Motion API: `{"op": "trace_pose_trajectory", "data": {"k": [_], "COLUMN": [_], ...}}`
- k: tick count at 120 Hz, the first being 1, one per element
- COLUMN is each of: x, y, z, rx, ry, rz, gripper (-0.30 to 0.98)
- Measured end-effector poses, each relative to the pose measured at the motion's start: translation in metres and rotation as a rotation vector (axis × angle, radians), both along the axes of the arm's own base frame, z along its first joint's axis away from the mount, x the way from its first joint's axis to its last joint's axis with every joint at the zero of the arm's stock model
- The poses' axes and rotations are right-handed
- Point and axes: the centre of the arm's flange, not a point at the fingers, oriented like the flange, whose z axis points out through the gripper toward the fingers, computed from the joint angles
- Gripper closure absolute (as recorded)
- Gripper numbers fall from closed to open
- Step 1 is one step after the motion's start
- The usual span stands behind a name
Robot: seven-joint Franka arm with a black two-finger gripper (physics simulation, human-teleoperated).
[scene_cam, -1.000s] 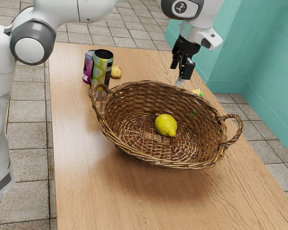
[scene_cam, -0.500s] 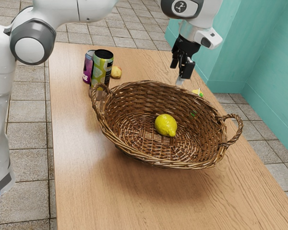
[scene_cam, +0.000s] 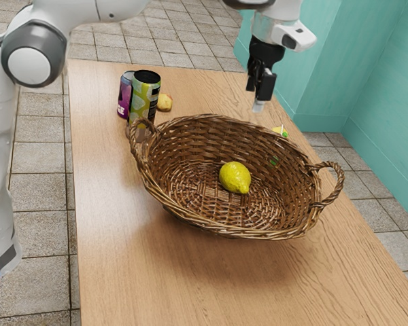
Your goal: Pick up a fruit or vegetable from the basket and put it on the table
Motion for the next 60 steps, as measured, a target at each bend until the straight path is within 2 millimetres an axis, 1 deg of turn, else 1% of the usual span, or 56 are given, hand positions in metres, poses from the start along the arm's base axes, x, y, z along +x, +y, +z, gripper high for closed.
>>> {"op": "trace_pose_trajectory", "data": {"k": [20,30,35,49,56,60], "x": [-0.002,-0.001,0.000,0.002,0.005,0.006], "y": [0.005,0.004,0.000,-0.024,-0.028,-0.029], "z": [-0.001,-0.007,-0.012,-0.028,-0.039,-0.049], "rx": [-0.008,-0.006,-0.005,-0.001,-0.004,-0.007], "ry": [0.014,0.033,0.045,0.077,0.097,0.116], "rz": [-0.123,-0.203,-0.257,-0.431,-0.500,-0.533], "gripper": [0.00,0.00,0.00,0.00,0.00,0.00]}}
